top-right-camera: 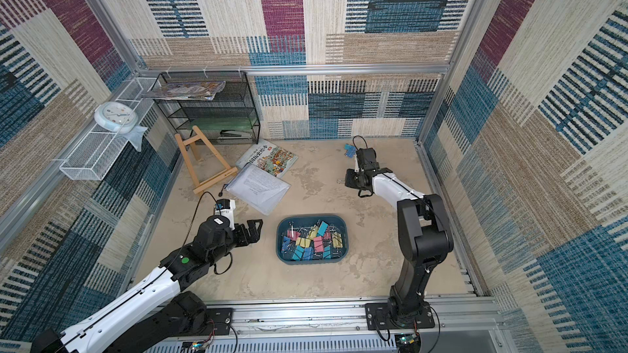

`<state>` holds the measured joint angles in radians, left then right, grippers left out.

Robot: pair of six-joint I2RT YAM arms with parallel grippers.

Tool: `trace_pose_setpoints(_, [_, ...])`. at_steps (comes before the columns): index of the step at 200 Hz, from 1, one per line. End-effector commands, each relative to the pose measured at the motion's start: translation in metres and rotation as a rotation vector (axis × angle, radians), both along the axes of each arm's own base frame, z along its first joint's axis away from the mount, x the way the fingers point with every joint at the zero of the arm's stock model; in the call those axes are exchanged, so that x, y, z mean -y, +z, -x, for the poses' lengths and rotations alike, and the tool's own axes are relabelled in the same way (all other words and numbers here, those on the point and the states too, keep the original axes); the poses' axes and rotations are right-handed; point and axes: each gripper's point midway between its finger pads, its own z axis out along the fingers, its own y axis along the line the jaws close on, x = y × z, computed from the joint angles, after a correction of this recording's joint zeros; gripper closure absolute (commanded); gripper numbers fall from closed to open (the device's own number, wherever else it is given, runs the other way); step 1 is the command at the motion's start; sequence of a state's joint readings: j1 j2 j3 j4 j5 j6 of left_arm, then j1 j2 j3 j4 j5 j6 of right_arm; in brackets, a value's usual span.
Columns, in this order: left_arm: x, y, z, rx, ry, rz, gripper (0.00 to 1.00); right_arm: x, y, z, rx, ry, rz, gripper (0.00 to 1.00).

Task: Put the binder clips in the storage box
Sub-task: Pick up the binder clip at the center of the board, then place the binder clip in the storage box.

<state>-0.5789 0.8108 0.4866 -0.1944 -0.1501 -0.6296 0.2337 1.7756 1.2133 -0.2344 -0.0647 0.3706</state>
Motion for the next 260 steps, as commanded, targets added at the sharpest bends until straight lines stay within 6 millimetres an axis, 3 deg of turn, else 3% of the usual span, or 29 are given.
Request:
trace_pose_setpoints(1, [0.001,0.002,0.000,0.001,0.002,0.011,0.00,-0.008,0.017,0.004,0.038,0.004,-0.030,0.71])
trace_pose_setpoints(22, [0.000,0.002,0.000,0.002,0.003,0.011,0.00,-0.021,0.033,0.018,0.055,0.034,-0.051,0.71])
trace_pose_setpoints(66, [-0.002,0.005,-0.002,0.013,0.007,-0.005,0.00,-0.054,0.060,0.072,0.074,0.115,-0.111,0.71])
trace_pose_setpoints(121, [-0.002,0.007,-0.002,0.017,0.007,-0.007,0.01,-0.102,0.066,0.151,0.013,0.223,-0.164,0.71])
trace_pose_setpoints(154, [-0.001,0.011,-0.001,0.012,0.001,-0.009,0.00,-0.116,0.060,0.188,-0.018,0.239,-0.184,0.71])
trace_pose_setpoints(191, [-0.005,0.015,0.001,0.027,0.015,-0.003,0.01,-0.123,0.033,0.208,-0.083,0.261,-0.159,0.71])
trace_pose_setpoints(260, [-0.006,0.014,0.003,0.021,0.018,0.012,0.01,-0.132,0.001,0.210,-0.125,0.280,-0.087,0.72])
